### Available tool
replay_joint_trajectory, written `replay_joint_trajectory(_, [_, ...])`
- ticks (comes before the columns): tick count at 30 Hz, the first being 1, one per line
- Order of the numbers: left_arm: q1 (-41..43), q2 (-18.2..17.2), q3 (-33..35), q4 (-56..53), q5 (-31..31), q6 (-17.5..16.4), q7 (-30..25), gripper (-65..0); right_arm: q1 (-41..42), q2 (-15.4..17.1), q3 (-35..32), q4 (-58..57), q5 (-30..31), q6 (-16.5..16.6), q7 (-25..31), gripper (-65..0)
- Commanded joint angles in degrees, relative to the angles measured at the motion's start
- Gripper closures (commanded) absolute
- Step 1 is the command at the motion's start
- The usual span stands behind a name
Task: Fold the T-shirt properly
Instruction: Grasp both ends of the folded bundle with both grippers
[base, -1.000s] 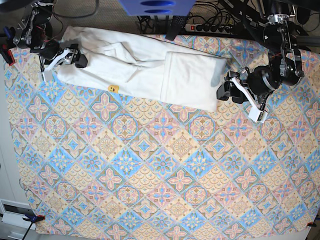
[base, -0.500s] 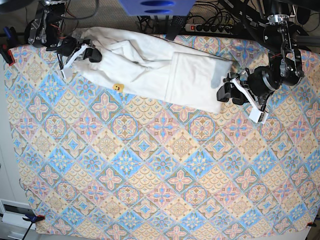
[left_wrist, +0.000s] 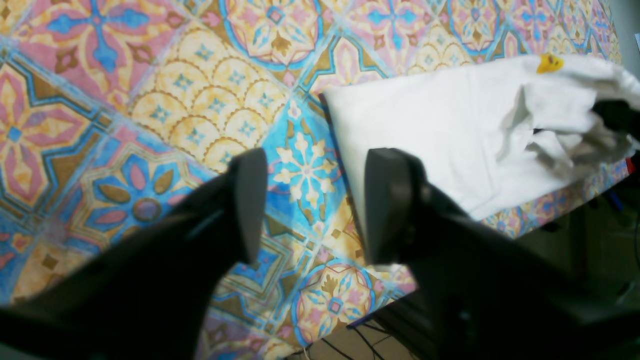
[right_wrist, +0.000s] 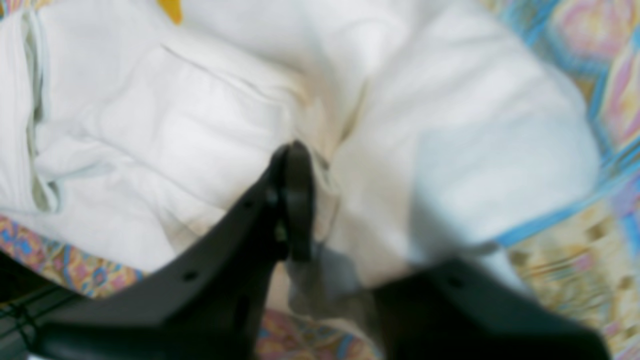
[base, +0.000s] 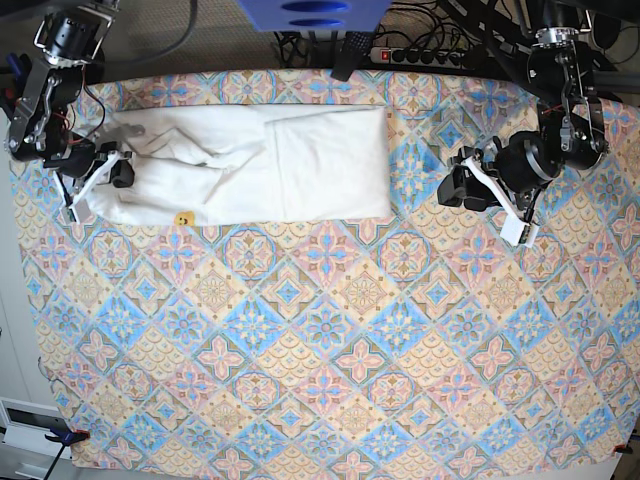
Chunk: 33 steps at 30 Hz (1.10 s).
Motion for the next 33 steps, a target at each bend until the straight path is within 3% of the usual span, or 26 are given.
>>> replay_joint_trajectory(1, [0.1, -0.58, -0.29, 0.83, -0.67, -0.25, -0.82, -22.4, 1.53, 1.7, 0.3, 0.27, -0.91, 0.12, 0.47, 0.0])
replay_joint_trajectory(7, [0.54, -0.49, -0.11, -1.9, -0.58, -0.25, -0.82, -14.1, 5.58, 2.31, -0.22, -0.26, -6.54, 0.12, 0.21, 0.0])
replay_joint_trajectory(12, [-0.08, -0.4, 0.15, -12.09, -0.58, 0.1, -2.05, 0.0, 5.49, 2.31, -2.33, 7.48, -6.89, 0.12, -4.89, 0.0])
replay_joint_trajectory(16, [-0.08, -0.75, 9.03, -15.7, 0.48, 0.19, -11.45, -0.8, 5.49, 2.22, -10.25, 16.97, -6.8, 0.12, -5.68, 0.0])
replay_joint_trajectory(20, [-0.87, 1.44, 16.68, -16.05, 7.69, 0.28, -16.82, -0.8, 4.26, 2.05, -15.26, 22.95, -6.62, 0.12, -6.73, 0.0])
replay_joint_trajectory(23, [-1.4, 5.31, 18.35, -18.34, 13.22, 0.28, -18.05, -0.8, 1.62, 1.96, -16.05, 25.23, -6.62, 0.12, -7.09, 0.0])
replay_joint_trajectory(26, [-3.95, 8.83, 18.53, -22.73, 16.92, 0.28, -18.13, -0.8, -0.49, -0.68, -16.22, 28.05, -6.62, 0.12, -7.26, 0.0])
replay_joint_trajectory(33, [-9.84, 13.58, 18.61, -31.26, 18.06, 0.28, -18.22, -0.8, -4.01, -3.75, -19.83, 32.09, -6.62, 0.12, -7.09, 0.0])
